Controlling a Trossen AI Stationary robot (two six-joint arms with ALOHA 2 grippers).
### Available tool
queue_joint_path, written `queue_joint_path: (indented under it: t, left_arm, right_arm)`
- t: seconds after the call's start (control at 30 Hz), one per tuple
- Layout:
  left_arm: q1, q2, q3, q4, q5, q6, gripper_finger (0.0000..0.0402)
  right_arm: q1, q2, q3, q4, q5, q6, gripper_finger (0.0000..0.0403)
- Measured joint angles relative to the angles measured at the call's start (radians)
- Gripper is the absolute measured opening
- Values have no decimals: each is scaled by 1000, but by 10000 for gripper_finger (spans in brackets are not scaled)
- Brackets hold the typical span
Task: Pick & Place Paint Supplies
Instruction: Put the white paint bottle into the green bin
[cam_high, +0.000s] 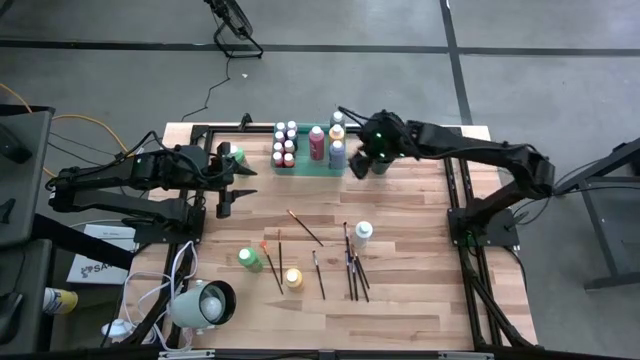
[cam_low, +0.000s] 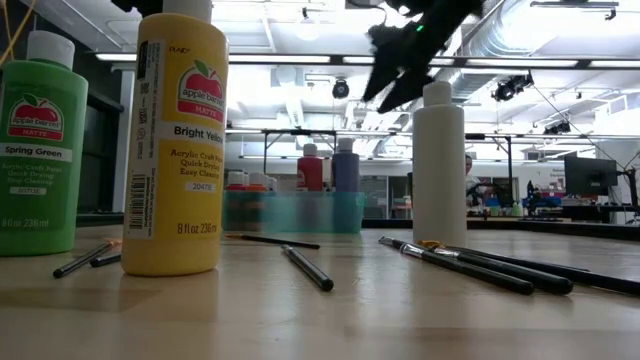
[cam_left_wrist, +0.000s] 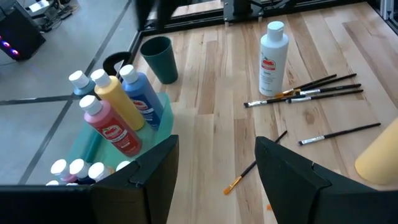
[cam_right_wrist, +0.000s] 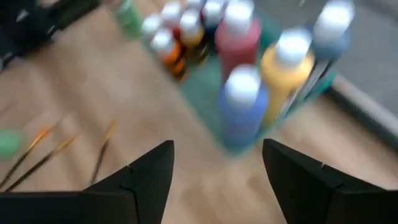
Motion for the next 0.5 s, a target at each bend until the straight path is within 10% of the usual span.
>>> queue_joint_path:
  t: [0.2,0.5]
  left_arm:
    - [0,0,0,-27,-1,16,207]
    - [0,0,0,-50,-1,31,207]
  right_arm:
    - [126,-115,-15,-281,91,45,228]
    - [438,-291,-238,-184,223,359,209]
